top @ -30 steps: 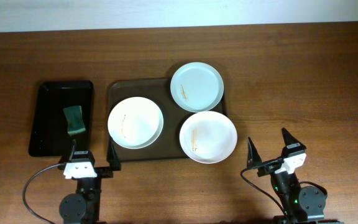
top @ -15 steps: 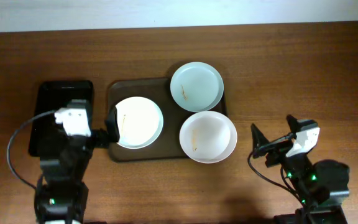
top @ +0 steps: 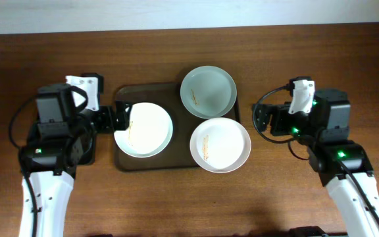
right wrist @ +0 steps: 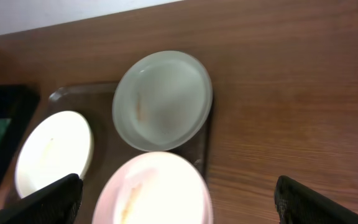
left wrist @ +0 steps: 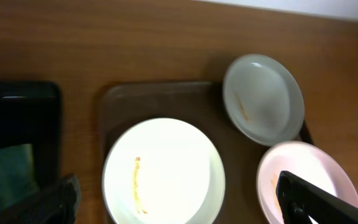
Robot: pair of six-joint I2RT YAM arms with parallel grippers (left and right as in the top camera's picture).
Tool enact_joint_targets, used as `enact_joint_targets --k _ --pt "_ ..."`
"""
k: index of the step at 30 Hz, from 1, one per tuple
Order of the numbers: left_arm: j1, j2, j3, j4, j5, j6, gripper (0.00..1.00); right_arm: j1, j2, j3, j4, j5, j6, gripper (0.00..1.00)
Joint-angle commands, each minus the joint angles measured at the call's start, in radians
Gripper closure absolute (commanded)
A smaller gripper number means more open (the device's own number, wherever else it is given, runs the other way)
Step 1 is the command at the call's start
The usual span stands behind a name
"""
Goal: Clean dirty plates on tray and stack at the side
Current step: 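Reach the right gripper to the left white plate and grip its rim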
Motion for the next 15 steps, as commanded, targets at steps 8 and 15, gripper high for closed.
enact_joint_targets --k 8,15 --pt "0.222 0.014 0.017 -0.051 -0.024 -0.089 0.01 0.383 0.370 0.125 0.209 0.064 0.352 0.02" --pt "0.223 0.306 0.260 -0.319 -0.142 -0.050 0.01 0.491 0.756 0.553 -0.092 0.135 0.283 0.02"
